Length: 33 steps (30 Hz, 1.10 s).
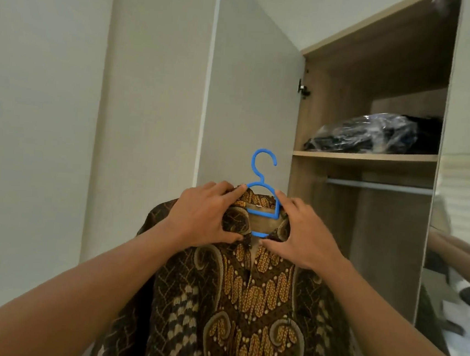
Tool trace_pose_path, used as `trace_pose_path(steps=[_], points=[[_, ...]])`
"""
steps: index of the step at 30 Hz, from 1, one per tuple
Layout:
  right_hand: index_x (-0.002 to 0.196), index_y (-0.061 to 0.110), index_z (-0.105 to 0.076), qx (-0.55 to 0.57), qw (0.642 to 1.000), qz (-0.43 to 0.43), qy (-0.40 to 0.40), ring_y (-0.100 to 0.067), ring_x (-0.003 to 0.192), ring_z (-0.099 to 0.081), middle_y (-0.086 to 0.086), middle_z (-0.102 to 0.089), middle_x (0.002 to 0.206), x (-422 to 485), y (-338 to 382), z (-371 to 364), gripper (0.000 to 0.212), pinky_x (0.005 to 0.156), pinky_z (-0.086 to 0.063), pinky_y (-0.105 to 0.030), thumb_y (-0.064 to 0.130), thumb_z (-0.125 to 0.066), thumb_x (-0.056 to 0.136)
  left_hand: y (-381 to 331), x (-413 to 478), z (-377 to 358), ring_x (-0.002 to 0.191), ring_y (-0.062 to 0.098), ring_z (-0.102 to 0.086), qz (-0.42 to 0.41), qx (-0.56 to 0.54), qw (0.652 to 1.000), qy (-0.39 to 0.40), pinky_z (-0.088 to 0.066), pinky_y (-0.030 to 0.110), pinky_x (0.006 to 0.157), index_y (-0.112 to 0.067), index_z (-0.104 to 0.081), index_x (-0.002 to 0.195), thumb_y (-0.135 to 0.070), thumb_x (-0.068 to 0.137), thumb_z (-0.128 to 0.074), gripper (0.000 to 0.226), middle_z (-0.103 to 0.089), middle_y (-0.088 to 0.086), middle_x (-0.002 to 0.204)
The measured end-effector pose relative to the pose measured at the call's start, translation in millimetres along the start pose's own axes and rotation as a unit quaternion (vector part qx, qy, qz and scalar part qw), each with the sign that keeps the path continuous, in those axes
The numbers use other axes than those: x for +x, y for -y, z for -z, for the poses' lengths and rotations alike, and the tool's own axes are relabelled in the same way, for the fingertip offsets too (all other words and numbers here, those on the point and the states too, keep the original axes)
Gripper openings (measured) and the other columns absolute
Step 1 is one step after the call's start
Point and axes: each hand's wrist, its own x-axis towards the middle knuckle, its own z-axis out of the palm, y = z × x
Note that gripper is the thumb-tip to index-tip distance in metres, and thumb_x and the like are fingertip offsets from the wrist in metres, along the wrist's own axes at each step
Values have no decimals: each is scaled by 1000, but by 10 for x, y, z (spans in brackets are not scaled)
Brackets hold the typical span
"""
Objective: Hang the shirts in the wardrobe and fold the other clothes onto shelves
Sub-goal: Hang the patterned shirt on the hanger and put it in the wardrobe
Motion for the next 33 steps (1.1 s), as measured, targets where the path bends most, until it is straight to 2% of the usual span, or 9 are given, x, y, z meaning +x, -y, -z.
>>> trace_pose_path(steps=[2,5,9,12,22,25,27,29,33], points=[[156,29,-14,-7,1000,-26,14,-16,121,-45,2,-44,139,53,-237,-58,107,104,-47,-39,73,-63,71,-80,213,-238,119,20,-53,-15,-12,1000,-1,-53,37,88,-28,-25,156,-82,74,-54,102,-50,-2,142],[156,32,-12,-23,997,-70,28,-16,122,-45,2,-42,139,84,-586,-126,107,103,-48,-41,75,-61,72,-223,536,-539,119,22,-54,-46,-23,999,-7,-54,40,88,-26,-24,156,-82,76,-51,101,-49,0,143],[157,34,-9,-28,990,-132,39,-16,129,-40,3,-37,145,48,-1077,-166,106,108,-43,-40,68,-68,75,-489,953,-909,124,25,-51,-88,-37,995,-19,-50,40,92,-25,-22,156,-80,80,-49,97,-45,2,149],[157,37,-9,-22,984,-170,55,-16,133,-37,5,-35,148,65,-1426,-200,107,111,-40,-45,64,-72,75,-689,1241,-1217,125,27,-51,-104,-44,994,-13,-50,42,91,-25,-21,156,-80,82,-48,96,-45,3,149],[153,48,-13,36,967,-252,6,-17,142,-30,10,-31,153,536,-2825,-614,106,116,-26,-58,46,-82,72,-1238,2416,-2240,128,31,-47,-128,-54,990,3,-49,45,95,-22,-12,158,-73,88,-45,93,-36,7,155],[150,50,-19,105,957,-268,-16,-19,141,-34,7,-33,152,748,-3307,-699,105,114,-33,-55,33,-86,70,-1399,2835,-2486,125,30,-49,-138,-40,990,7,-52,44,89,-19,-10,158,-72,90,-43,92,-38,9,151],[149,50,-24,131,954,-269,-29,-22,141,-35,3,-33,152,861,-3588,-731,108,113,-35,-53,34,-89,65,-1492,3049,-2628,119,29,-52,-141,-27,990,-2,-53,42,83,-17,-10,158,-72,91,-41,91,-42,10,146],[148,47,-31,139,953,-265,-47,-21,136,-40,2,-36,146,936,-3844,-752,112,112,-38,-50,38,-93,55,-1605,3231,-2775,118,30,-52,-138,-24,990,1,-52,42,82,-16,-11,158,-73,91,-39,92,-44,11,143],[147,35,-42,170,950,-251,-73,-16,129,-46,3,-41,140,1028,-4216,-816,107,109,-41,-36,22,-95,55,-1813,3515,-3033,121,32,-50,-122,-25,992,6,-51,42,82,-15,-10,158,-73,91,-37,92,-44,13,142]])
